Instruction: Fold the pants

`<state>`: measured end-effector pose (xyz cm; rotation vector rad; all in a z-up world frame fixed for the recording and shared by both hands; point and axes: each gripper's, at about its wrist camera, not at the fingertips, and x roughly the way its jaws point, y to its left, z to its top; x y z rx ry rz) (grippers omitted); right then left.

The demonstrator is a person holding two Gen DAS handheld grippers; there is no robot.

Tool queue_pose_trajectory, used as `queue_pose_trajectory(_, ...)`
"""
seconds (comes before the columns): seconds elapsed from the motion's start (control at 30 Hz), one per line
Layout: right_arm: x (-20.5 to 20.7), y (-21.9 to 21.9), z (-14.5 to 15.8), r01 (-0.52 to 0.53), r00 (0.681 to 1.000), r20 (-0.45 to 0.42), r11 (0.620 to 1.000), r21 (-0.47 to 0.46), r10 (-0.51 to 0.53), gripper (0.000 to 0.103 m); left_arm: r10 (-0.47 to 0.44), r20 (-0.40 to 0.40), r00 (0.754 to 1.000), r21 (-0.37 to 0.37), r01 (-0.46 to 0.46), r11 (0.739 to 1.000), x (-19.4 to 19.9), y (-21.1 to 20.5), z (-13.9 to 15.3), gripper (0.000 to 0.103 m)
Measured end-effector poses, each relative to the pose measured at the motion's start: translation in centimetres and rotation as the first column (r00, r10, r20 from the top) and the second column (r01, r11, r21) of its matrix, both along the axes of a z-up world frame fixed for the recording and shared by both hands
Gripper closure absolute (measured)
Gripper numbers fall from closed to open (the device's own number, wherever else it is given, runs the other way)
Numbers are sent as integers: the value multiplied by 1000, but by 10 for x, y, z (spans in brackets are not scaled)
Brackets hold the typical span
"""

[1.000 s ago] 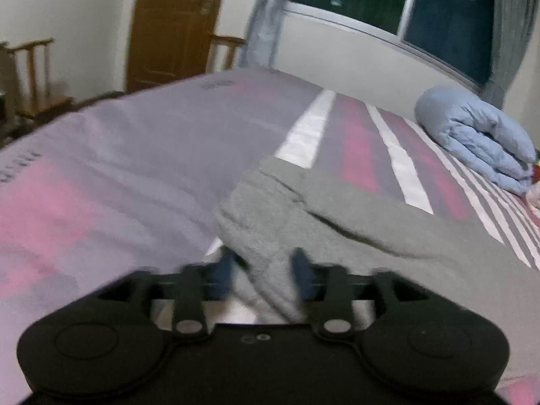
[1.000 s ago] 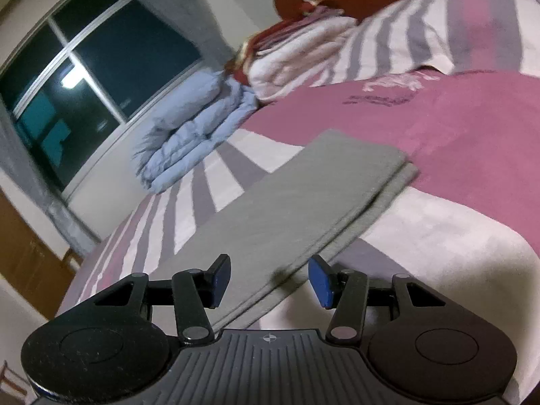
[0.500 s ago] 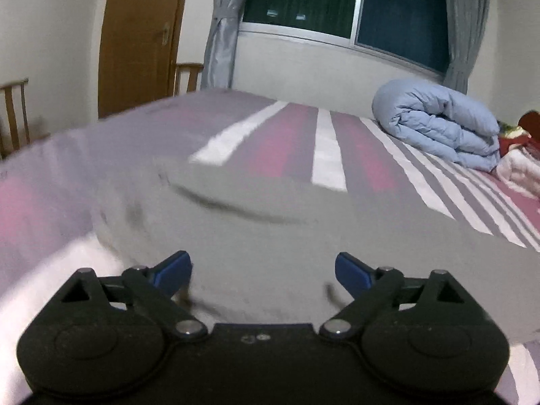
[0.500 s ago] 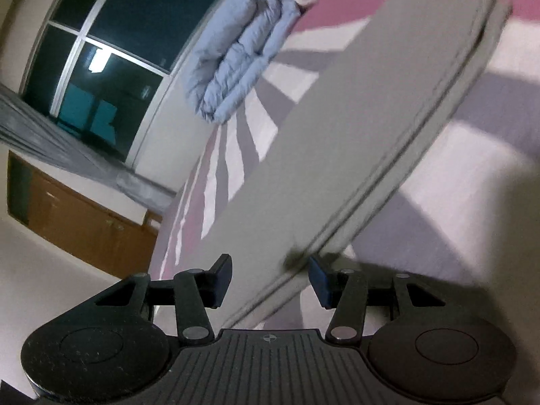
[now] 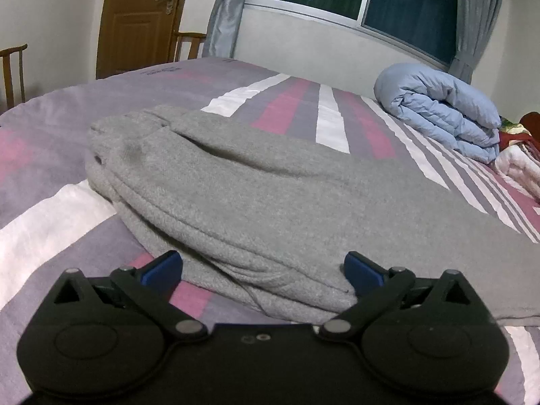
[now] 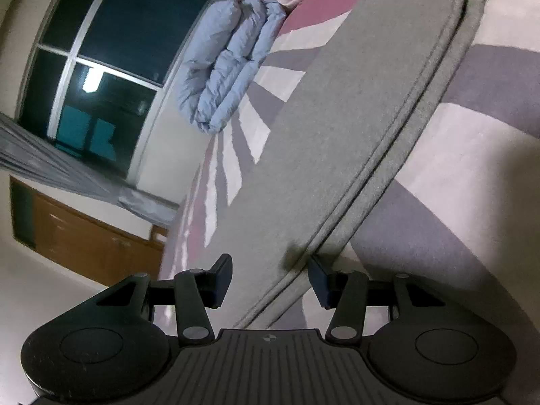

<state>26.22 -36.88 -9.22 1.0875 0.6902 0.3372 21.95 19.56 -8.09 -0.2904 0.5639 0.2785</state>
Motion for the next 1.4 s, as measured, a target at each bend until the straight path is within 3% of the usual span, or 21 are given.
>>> queue_pose_trajectory(0.23, 17, 2, -7, -17, 1000, -18, 1000, -16, 17, 52, -1, 0, 1000, 1, 1, 1000, 2, -1, 1, 6)
queue_pose_trajectory(0.27, 21, 4, -7, -19, 1000, -17, 999, -31, 19, 57, -1, 0, 1000, 0, 1, 1000, 3, -1, 1, 6)
queue_pose_trajectory(0.3, 24, 8, -7, -21, 1000, -22, 997, -73, 20, 83, -1, 1, 1000, -1, 1, 1000, 2, -1, 1, 6)
queue_pose_trajectory(0.33, 25, 9, -6, -23, 999, -24, 995, -98, 21, 97, -1, 0, 1000, 0, 1, 1000, 2, -1, 1, 6)
queue_pose_trajectory(0.43, 12, 9, 12, -11, 996, 84, 993, -115, 21, 97, -2, 1, 1000, 0, 2, 1000, 1, -1, 1, 6)
queue_pose_trajectory(0.5, 4, 11, 18, -20, 994, 104, 992, -127, 34, 97, -2, 2, 1000, -1, 2, 1000, 1, -1, 1, 6)
queue_pose_trajectory(0.57, 5, 13, 8, -28, 999, 29, 987, -160, 33, 97, -2, 1, 1000, 0, 2, 1000, 2, -1, 1, 6)
queue_pose_trajectory(0.63, 12, 10, -10, -28, 998, -68, 993, -118, 20, 97, -1, -1, 1000, 0, 1, 1000, 2, -1, 1, 6)
queue_pose_trajectory(0.73, 10, 0, -7, 6, 998, -62, 995, -96, -12, 97, -2, 0, 1000, -2, 2, 1000, 1, 0, 1, 6)
queue_pose_trajectory(0.83, -5, -29, 3, 127, 992, -11, 987, -98, -128, 84, -2, 3, 1000, -4, 2, 1000, 1, 0, 0, 6)
queue_pose_trajectory(1.03, 5, -100, -4, 250, 966, -44, 963, -100, -255, 84, -3, 1, 1000, -5, 3, 1000, 1, 0, 1, 6)
queue_pose_trajectory(1.13, 5, -123, 0, 282, 957, -25, 948, -148, -288, 84, 1, -2, 1000, 0, -1, 1000, 3, -1, 0, 6)
queue_pose_trajectory(1.4, -1, -155, -10, 334, 940, -54, 942, -35, -336, 87, 5, -12, 1000, 16, -5, 1000, 6, -5, 0, 6)
